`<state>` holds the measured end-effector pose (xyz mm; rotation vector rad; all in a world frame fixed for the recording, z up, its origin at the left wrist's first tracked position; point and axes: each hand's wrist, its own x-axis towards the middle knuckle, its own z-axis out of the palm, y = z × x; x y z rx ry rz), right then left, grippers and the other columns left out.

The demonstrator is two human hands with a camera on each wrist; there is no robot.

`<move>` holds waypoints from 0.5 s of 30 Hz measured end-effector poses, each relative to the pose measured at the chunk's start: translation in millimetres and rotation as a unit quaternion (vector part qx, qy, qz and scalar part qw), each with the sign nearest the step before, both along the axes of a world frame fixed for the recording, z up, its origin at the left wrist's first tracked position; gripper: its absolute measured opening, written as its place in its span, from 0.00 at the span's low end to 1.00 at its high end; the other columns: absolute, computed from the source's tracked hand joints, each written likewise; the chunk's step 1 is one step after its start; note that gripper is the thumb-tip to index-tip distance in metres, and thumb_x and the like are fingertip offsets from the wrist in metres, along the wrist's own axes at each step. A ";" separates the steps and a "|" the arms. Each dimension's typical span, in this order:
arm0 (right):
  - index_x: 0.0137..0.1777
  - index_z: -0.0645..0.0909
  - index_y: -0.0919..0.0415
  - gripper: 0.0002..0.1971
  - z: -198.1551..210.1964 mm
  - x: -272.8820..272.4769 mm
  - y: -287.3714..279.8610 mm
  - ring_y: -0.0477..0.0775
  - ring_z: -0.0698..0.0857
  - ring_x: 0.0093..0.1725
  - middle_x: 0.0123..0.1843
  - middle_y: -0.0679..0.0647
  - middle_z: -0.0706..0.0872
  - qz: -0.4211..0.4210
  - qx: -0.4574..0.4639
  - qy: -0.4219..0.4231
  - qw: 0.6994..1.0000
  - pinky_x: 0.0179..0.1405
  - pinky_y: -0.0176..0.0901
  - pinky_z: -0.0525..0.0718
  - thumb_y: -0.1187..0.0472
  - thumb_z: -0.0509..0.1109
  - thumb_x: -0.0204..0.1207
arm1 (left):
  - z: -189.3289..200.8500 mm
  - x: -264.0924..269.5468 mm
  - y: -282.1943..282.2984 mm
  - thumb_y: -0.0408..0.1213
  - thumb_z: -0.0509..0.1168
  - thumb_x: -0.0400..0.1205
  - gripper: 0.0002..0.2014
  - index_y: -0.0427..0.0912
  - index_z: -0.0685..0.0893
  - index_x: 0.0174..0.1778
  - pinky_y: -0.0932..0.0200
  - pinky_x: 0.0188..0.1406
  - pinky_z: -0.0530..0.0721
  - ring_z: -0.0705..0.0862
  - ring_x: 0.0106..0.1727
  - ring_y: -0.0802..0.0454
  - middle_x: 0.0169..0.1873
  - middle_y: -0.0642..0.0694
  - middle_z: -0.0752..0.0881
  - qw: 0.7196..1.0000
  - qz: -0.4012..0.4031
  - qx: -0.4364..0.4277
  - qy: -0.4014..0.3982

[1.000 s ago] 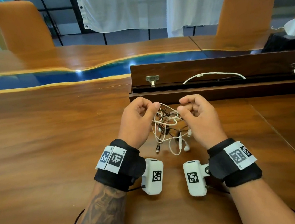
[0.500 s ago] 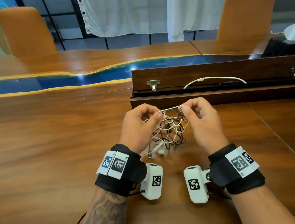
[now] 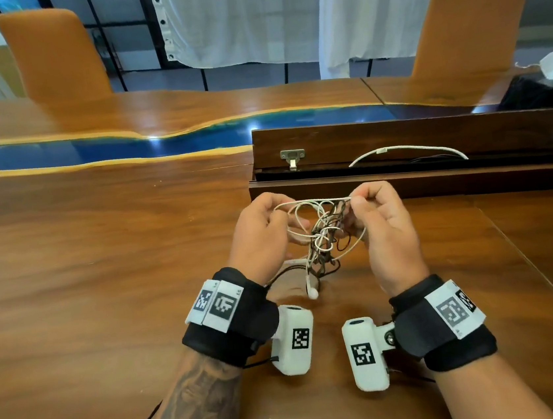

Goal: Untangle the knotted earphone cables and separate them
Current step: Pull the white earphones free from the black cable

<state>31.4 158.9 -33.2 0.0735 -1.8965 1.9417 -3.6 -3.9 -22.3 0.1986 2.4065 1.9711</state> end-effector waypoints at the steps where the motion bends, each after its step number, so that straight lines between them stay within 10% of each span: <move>1: 0.49 0.78 0.57 0.09 0.0 0.4 1.5 0.40 0.84 0.36 0.38 0.46 0.85 0.006 0.009 -0.015 1.000 0.37 0.33 0.84 0.70 0.61 0.87 | 2.9 1.0 -0.8 0.27 0.53 0.88 0.13 0.42 0.83 0.54 0.55 0.27 0.85 0.92 0.38 0.45 0.41 0.42 0.93 0.999 -0.012 0.036 -0.013; 6: 0.54 0.84 0.54 0.10 -2.8 -0.1 6.3 0.46 0.88 0.43 0.46 0.55 0.90 0.008 0.065 -0.054 0.996 0.39 0.35 0.86 0.69 0.64 0.85 | 6.5 3.7 -3.6 0.28 0.52 0.91 0.13 0.38 0.83 0.55 0.52 0.36 0.89 0.92 0.43 0.47 0.42 0.41 0.93 0.993 -0.053 0.104 -0.010; 10: 0.61 0.87 0.50 0.13 -7.2 1.0 6.3 0.38 0.87 0.49 0.50 0.45 0.90 0.048 0.119 -0.069 0.989 0.46 0.27 0.83 0.47 0.69 0.82 | 7.0 3.8 -2.4 0.29 0.52 0.91 0.13 0.38 0.83 0.54 0.51 0.43 0.90 0.91 0.42 0.47 0.38 0.42 0.92 0.984 -0.071 0.161 -0.004; 15: 0.46 0.86 0.55 0.07 -9.4 -0.4 11.1 0.44 0.85 0.43 0.41 0.50 0.88 0.057 0.213 -0.082 0.972 0.43 0.33 0.80 0.54 0.71 0.84 | 4.2 2.7 -0.2 0.31 0.58 0.90 0.09 0.38 0.84 0.58 0.50 0.48 0.90 0.90 0.51 0.46 0.49 0.41 0.90 0.984 -0.077 0.161 0.024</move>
